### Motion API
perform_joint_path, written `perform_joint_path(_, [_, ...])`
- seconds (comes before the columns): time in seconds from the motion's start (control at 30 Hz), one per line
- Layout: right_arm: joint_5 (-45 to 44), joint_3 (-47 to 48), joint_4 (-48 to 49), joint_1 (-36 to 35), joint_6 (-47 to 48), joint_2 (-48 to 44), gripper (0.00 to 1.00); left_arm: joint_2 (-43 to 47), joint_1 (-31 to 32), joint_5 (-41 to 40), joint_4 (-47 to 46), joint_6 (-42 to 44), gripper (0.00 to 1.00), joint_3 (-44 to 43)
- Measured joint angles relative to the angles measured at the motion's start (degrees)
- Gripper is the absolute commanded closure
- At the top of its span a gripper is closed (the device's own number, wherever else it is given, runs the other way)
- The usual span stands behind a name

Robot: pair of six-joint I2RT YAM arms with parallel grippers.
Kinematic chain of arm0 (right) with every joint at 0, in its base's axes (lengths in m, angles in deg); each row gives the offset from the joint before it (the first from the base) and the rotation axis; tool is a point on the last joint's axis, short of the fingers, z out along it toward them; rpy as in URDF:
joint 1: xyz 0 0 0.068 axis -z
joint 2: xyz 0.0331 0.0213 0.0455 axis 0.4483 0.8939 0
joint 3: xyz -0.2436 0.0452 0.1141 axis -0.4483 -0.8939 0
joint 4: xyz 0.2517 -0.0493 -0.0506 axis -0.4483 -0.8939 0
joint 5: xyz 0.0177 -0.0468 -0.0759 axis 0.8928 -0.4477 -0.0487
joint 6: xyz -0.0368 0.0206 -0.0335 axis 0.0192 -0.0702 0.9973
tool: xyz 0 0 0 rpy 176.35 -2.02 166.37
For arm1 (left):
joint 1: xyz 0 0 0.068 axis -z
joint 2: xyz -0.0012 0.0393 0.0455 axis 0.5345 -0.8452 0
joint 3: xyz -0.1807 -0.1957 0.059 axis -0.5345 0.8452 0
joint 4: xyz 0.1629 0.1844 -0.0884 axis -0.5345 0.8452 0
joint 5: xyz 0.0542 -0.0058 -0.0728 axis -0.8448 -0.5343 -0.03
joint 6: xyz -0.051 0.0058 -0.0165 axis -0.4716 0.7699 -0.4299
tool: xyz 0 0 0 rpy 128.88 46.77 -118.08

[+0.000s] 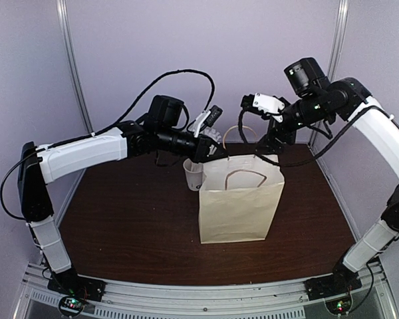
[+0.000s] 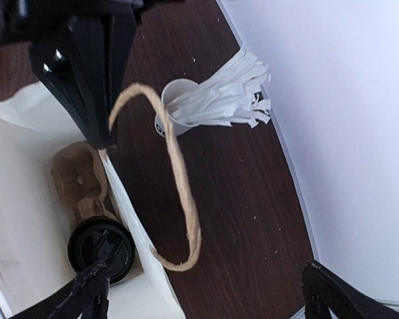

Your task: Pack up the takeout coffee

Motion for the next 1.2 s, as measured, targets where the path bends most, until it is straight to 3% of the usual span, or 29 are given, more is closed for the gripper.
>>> perform_joint_path(0.1, [4.5, 5.8, -1.7, 1.6, 0.2, -0.4, 0.0, 0.6, -0.1, -0.1, -1.5, 0.2, 1.0, 1.4])
perform_joint_path(0.27, [7.6, 6.5, -2.1, 5.9, -0.2, -2.3, 0.0, 4.6, 0.0, 0.5, -4.0, 1.1, 1.0, 6.1])
perform_joint_path(0.67, [8.0, -2.0, 1.1, 14.2, -3.2, -3.1, 0.0, 12.2, 5.9, 3.3, -5.0, 3.3, 1.0, 13.7])
perform_joint_path(0.9, [8.0, -7.1, 2.4, 14.9, -3.3, -4.6, 0.0, 16.7, 11.1, 0.8, -3.1, 6.6, 1.0, 17.7])
perform_joint_path(1.2, [8.1, -9.8, 3.1, 14.9, -3.3, -5.4, 0.0, 19.0, 12.5, -1.4, -3.2, 8.2, 1.0, 21.2])
